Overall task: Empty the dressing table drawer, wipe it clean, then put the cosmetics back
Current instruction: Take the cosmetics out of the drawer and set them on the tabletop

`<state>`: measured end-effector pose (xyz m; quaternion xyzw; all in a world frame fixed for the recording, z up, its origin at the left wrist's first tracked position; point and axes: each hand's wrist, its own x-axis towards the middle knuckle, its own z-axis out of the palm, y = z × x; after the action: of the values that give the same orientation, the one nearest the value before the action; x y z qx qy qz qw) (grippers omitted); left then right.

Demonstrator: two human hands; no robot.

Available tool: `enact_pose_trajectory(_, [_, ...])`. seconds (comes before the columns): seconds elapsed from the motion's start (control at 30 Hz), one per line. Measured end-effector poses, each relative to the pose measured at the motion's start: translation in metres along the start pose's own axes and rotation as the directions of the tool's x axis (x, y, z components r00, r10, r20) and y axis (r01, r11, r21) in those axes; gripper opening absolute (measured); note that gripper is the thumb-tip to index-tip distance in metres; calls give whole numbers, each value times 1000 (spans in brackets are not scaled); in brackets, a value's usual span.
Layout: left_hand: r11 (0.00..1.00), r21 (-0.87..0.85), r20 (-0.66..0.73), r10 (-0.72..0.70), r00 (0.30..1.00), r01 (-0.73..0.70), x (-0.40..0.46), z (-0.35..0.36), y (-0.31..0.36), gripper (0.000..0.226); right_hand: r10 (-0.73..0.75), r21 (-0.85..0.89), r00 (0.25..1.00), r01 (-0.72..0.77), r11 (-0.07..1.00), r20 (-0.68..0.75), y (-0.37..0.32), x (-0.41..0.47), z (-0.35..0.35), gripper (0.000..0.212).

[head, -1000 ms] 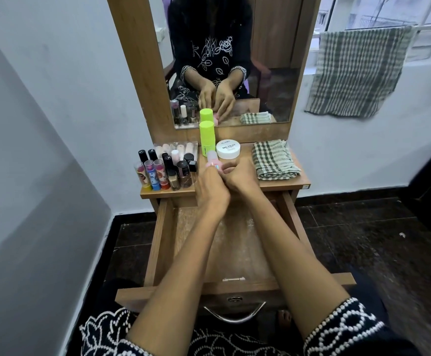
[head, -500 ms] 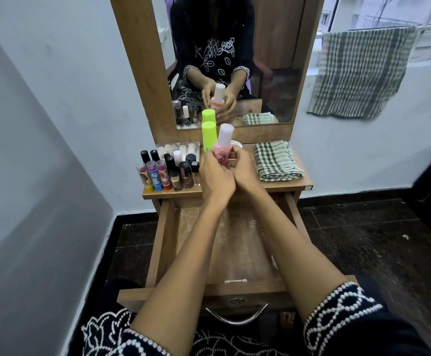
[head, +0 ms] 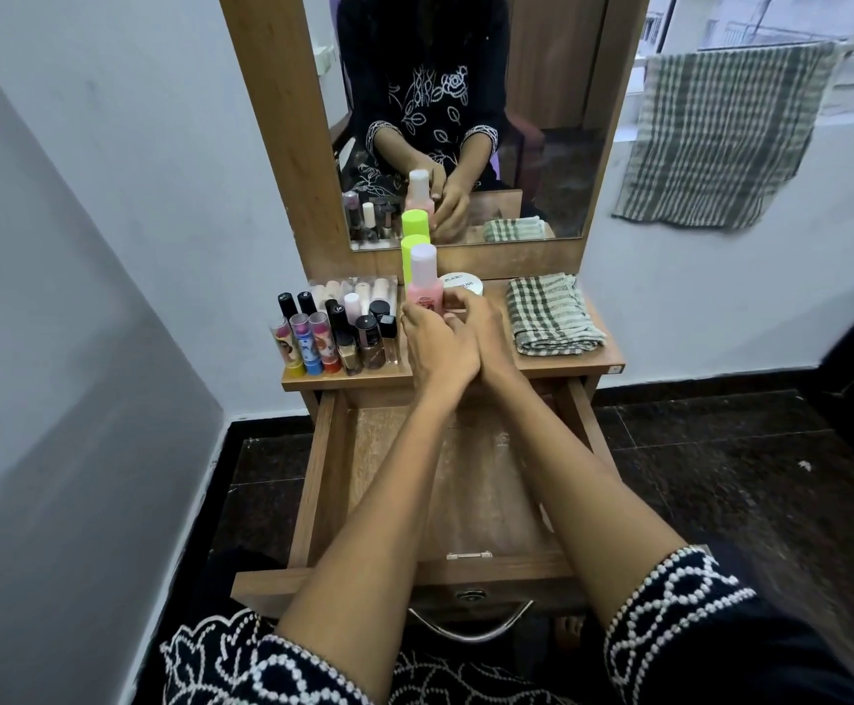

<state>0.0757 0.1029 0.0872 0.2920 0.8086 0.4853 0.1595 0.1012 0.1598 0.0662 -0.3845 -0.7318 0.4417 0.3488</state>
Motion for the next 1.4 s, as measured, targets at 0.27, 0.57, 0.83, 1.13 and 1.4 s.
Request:
enact_pose_trajectory(0.27, [975, -44, -81, 213, 974, -217, -62, -4, -5, 58, -38, 152, 960, 83, 985, -278, 5, -64, -45, 36])
enact_pose_trajectory(0.57, [997, 55, 370, -64, 927, 47, -91, 30, -54, 36, 208, -290, 966, -244, 925, -151, 51, -102, -73, 49])
enact_pose_trajectory(0.83, [983, 86, 525, -181, 831, 160, -90, 51, -71, 30, 300, -534, 948, -307, 788, -102, 68, -121, -63, 35])
enact_pose_trajectory(1.13, [987, 53, 571, -153, 807, 150, -86, 66, -87, 26, 379, -551, 921, -365, 750, -94, 67, -129, -62, 34])
enact_pose_trajectory(1.4, [992, 59, 590, -125, 797, 113, -85, 65, -89, 24, 416, -548, 902, -406, 731, -113, 67, -132, -59, 32])
